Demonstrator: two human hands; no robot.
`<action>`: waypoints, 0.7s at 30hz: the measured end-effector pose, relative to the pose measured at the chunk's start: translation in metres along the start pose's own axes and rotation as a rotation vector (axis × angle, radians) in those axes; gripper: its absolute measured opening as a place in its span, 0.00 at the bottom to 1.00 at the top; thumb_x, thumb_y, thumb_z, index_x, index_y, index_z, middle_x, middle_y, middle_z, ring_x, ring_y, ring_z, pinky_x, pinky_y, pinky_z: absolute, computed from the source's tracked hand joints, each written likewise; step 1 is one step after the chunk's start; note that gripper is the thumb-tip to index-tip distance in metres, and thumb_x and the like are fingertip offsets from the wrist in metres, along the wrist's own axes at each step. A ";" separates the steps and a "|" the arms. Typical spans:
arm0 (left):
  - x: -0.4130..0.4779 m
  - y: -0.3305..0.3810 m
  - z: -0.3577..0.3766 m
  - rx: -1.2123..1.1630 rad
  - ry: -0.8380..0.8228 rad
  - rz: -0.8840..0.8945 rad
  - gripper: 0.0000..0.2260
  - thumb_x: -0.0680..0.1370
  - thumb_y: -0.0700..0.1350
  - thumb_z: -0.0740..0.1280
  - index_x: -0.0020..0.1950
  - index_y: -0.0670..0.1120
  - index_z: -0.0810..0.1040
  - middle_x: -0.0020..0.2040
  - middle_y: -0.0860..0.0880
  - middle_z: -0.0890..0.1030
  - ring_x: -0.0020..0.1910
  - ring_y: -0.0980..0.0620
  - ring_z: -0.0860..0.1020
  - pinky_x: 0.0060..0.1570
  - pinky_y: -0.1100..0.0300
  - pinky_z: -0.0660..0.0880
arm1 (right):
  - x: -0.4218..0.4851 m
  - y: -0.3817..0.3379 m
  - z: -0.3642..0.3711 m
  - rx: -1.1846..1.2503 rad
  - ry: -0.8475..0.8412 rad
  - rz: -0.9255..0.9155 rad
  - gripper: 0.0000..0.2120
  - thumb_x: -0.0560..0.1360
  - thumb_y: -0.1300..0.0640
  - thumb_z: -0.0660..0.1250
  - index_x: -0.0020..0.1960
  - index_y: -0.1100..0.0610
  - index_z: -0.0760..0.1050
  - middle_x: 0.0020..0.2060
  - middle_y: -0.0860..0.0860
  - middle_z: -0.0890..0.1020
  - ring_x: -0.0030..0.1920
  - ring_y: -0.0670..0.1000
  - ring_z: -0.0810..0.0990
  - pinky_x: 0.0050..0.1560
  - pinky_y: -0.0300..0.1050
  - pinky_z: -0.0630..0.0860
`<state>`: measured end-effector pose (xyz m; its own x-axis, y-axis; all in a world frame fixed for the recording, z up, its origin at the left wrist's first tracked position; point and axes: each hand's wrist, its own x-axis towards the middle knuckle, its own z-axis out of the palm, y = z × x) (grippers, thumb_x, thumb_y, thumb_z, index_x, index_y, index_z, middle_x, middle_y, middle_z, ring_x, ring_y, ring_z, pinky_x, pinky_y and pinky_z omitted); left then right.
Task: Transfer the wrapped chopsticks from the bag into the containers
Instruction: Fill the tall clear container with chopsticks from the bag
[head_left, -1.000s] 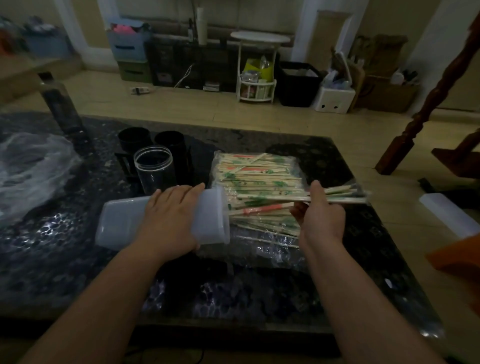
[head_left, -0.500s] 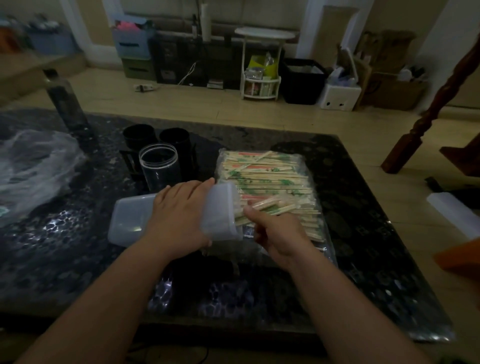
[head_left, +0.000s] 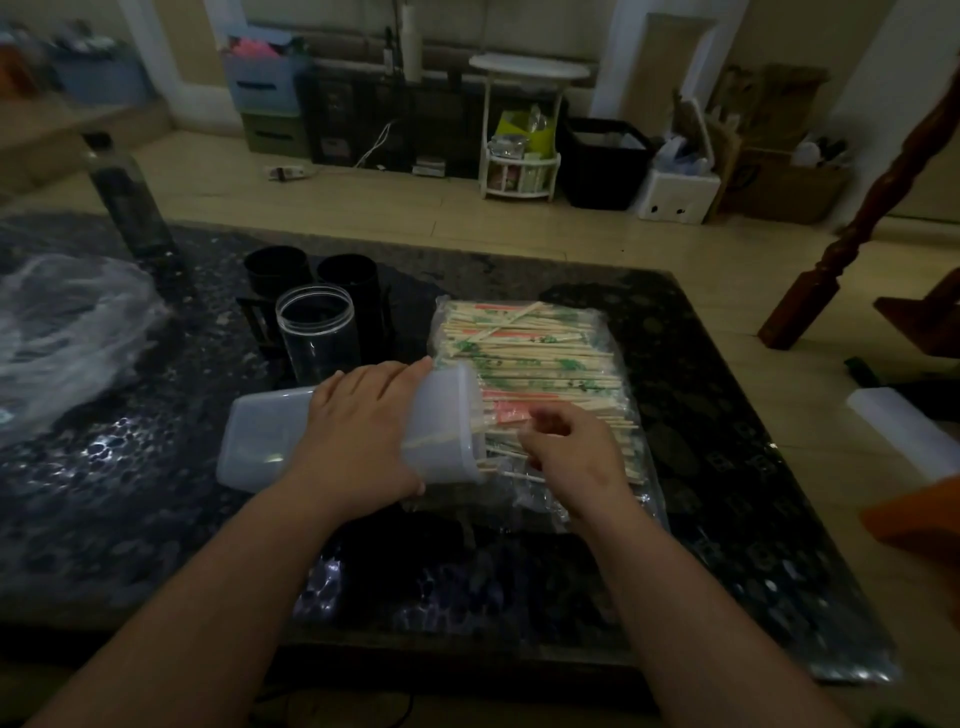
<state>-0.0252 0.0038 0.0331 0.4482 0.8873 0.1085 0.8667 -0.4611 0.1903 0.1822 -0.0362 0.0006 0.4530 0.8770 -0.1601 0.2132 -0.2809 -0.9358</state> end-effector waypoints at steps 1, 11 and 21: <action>-0.001 0.000 0.000 -0.001 0.002 0.003 0.55 0.61 0.60 0.77 0.78 0.57 0.46 0.74 0.53 0.59 0.73 0.52 0.57 0.73 0.51 0.48 | -0.001 -0.002 -0.001 -0.002 0.006 -0.011 0.05 0.74 0.59 0.72 0.48 0.51 0.80 0.45 0.50 0.83 0.47 0.52 0.82 0.51 0.56 0.81; -0.003 -0.004 0.000 -0.006 0.037 -0.002 0.56 0.60 0.61 0.78 0.79 0.56 0.48 0.76 0.53 0.59 0.74 0.51 0.58 0.73 0.50 0.50 | -0.003 0.006 -0.028 -0.279 -0.244 0.039 0.10 0.75 0.69 0.66 0.38 0.57 0.76 0.32 0.57 0.80 0.31 0.54 0.80 0.36 0.51 0.80; -0.005 -0.004 -0.003 -0.021 0.089 -0.048 0.56 0.60 0.60 0.79 0.79 0.56 0.49 0.76 0.52 0.61 0.74 0.50 0.59 0.73 0.49 0.52 | -0.022 0.019 -0.009 -0.837 -0.499 -0.056 0.13 0.77 0.57 0.62 0.55 0.47 0.82 0.44 0.51 0.84 0.46 0.53 0.82 0.49 0.42 0.77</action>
<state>-0.0319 0.0012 0.0344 0.3843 0.9046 0.1845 0.8814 -0.4189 0.2181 0.1844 -0.0643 -0.0111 0.0459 0.9075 -0.4175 0.8565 -0.2509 -0.4511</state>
